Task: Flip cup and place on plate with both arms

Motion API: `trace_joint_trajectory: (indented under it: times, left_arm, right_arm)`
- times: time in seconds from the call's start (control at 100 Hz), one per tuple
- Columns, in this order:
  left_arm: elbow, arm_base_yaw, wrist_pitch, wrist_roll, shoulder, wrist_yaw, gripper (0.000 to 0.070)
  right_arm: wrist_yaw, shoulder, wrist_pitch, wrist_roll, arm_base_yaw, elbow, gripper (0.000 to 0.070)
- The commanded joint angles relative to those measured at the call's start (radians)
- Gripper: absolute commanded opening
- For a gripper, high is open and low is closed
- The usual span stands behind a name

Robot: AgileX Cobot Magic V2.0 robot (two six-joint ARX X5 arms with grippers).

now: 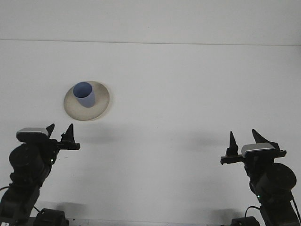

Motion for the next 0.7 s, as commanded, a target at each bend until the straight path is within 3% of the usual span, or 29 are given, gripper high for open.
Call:
trace_joint_trajectory:
  times: [0.0, 0.14, 0.55, 0.61, 0.69]
  left_arm:
    - [-0.070, -0.001, 0.069, 0.005, -0.055, 0.000, 0.0430]
    - [-0.173, -0.001, 0.131, -0.007, -0.147, 0.000, 0.0430]
    - [-0.176, -0.001, 0.174, 0.024, -0.153, 0.000, 0.0412]
    - [-0.176, -0.001, 0.173, 0.024, -0.153, 0.000, 0.0344]
    - [-0.176, -0.001, 0.171, 0.024, -0.153, 0.000, 0.0132]
  right_arm:
    - [0.002, 0.002, 0.006, -0.003, 0.002, 0.004, 0.0451]
    - [0.002, 0.002, 0.006, -0.003, 0.002, 0.004, 0.0451]
    - [0.001, 0.002, 0.008, -0.004, 0.002, 0.004, 0.0445]
    - [0.001, 0.002, 0.010, -0.004, 0.002, 0.004, 0.0359]
    - [0.001, 0.002, 0.010, -0.004, 0.002, 0.004, 0.0136]
